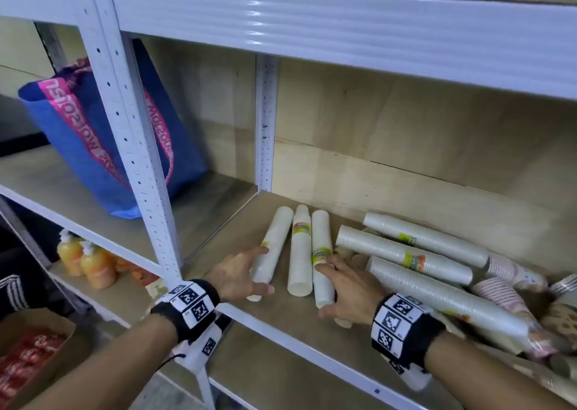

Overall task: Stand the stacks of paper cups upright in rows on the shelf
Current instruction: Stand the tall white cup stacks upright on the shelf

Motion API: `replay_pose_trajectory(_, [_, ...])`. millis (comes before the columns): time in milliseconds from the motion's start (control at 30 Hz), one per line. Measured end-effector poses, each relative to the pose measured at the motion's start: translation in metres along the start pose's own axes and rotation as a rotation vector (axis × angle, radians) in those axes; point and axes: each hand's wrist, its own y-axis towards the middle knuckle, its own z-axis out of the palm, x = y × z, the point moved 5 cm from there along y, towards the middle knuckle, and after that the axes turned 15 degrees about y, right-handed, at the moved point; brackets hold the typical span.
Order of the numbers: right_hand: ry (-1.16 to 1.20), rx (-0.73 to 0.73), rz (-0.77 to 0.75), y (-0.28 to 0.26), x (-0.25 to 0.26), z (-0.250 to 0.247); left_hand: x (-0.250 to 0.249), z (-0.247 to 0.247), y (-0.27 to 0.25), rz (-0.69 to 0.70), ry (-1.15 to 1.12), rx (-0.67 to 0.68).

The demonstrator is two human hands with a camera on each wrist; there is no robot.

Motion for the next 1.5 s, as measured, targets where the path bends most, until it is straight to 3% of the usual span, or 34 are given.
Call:
replay_pose_trajectory(233, [0.039, -0.057, 0.125, 0.007, -0.003, 0.021, 0.005, 0.02, -0.004, -0.087, -0.047, 0.028])
replay_pose_trajectory(833, [-0.048, -0.163, 0.206, 0.012, 0.005, 0.031, -0.008, 0.009, -0.007, -0.133, -0.03, -0.006])
replay_pose_trajectory(967, [-0.1, -0.212, 0.203, 0.01, 0.011, 0.009, -0.01, -0.015, -0.001, -0.145, -0.023, -0.061])
replay_pose_trajectory(1200, [-0.129, -0.341, 0.143, 0.01, 0.025, -0.059, -0.028, -0.073, 0.012, -0.129, 0.057, -0.276])
replay_pose_trajectory(1500, [-0.12, -0.498, 0.106, 0.032, 0.026, -0.147, -0.055, -0.14, 0.032, -0.064, -0.08, -0.481])
